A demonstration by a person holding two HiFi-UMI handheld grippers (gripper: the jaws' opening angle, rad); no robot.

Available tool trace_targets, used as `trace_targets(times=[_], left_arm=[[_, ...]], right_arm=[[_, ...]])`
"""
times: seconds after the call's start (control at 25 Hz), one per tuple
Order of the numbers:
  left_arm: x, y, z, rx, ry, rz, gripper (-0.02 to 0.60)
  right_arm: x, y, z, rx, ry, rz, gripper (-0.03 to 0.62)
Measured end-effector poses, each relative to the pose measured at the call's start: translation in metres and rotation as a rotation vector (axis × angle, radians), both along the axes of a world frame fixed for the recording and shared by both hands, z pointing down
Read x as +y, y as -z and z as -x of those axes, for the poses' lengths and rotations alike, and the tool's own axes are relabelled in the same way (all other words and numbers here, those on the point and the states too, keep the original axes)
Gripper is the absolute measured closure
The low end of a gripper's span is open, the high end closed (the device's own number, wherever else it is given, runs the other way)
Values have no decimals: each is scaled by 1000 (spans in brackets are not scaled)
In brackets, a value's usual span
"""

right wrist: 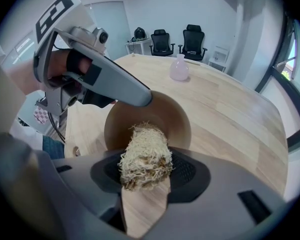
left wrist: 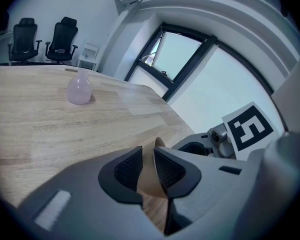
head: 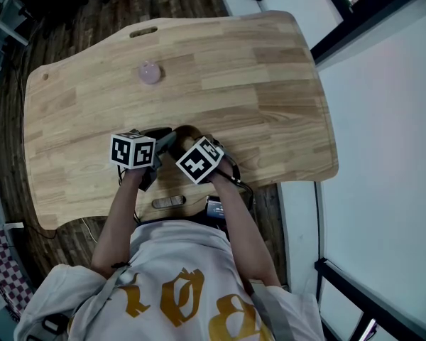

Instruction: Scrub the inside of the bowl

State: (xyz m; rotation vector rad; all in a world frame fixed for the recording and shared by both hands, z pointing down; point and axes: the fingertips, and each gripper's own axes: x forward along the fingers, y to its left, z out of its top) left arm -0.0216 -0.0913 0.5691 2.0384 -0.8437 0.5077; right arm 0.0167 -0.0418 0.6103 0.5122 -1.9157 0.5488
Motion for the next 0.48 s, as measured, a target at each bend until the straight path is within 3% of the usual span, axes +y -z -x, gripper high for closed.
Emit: trace_targets(times=[0.48], left_arm=[[0, -1, -4, 46, -11, 23, 520]], right_arm=[[-16, 12, 5, -38, -16, -93, 401]])
